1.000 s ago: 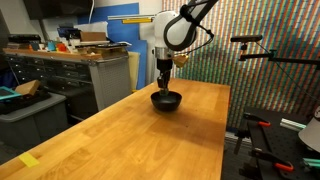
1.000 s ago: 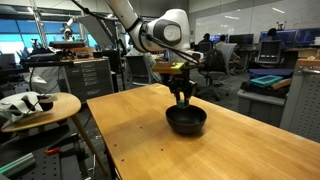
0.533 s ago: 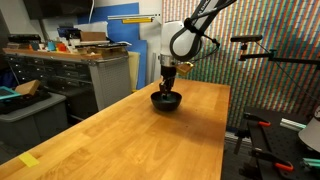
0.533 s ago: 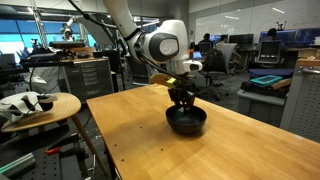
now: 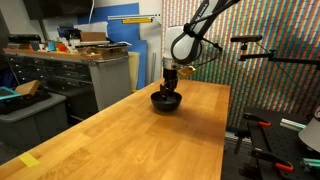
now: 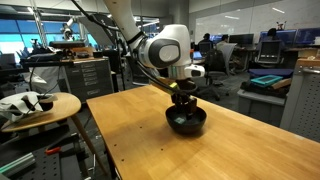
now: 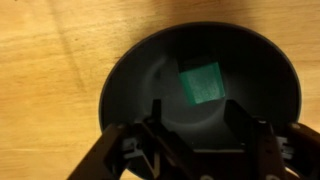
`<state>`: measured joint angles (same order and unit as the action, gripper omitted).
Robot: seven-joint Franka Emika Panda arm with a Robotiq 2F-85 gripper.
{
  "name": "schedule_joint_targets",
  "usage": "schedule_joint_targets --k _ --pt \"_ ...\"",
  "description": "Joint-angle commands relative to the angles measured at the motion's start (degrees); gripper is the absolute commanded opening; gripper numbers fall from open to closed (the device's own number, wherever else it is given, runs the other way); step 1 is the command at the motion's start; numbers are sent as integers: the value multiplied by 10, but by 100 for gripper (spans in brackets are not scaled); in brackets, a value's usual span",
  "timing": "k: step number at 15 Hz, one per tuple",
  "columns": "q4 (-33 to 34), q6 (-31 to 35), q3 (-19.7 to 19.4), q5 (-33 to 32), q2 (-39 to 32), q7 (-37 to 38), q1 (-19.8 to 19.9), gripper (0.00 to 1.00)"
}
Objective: Put the green block inside the black bowl
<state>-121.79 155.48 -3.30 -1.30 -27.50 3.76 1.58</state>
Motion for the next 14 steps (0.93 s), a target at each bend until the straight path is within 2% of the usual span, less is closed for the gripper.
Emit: schedule_joint_targets --k 1,8,14 --pt "4 5 3 23 8 7 9 99" --pt "52 -58 -3 22 27 10 5 100" --pt "138 -230 10 26 41 13 -3 100"
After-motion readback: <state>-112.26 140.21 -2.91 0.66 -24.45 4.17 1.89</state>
